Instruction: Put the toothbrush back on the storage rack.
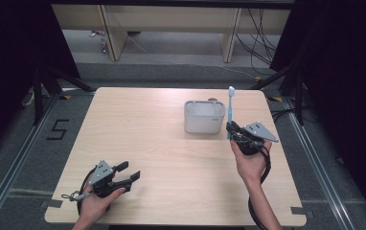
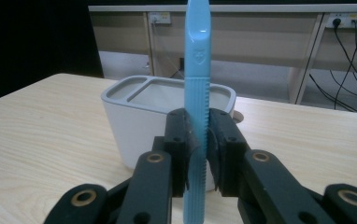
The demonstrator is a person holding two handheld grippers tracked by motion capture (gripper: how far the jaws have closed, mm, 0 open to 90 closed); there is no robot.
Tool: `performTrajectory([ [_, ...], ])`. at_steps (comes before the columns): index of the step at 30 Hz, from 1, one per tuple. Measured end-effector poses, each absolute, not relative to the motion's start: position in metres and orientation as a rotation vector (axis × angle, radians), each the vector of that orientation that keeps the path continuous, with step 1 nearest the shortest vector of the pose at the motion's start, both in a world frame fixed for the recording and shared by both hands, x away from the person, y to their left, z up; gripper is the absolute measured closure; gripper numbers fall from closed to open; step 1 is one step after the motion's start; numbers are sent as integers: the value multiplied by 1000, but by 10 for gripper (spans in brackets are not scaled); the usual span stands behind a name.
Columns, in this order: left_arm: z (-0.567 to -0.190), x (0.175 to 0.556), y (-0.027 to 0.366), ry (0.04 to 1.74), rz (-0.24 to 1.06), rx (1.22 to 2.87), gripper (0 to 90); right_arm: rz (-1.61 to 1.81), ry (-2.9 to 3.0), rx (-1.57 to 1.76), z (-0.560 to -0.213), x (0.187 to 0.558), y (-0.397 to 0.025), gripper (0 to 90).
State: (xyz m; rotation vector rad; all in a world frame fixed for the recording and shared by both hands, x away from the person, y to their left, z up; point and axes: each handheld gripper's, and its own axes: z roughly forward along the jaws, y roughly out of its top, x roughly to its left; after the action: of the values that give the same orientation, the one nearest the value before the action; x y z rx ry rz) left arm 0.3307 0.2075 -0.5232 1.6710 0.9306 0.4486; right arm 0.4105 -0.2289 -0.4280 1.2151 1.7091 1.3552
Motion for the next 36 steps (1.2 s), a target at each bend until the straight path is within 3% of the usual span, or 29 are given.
performTrajectory([
  [36,-523,329,209,940,453,1673,345,1378,1668,1183,-408,429,-221,789],
])
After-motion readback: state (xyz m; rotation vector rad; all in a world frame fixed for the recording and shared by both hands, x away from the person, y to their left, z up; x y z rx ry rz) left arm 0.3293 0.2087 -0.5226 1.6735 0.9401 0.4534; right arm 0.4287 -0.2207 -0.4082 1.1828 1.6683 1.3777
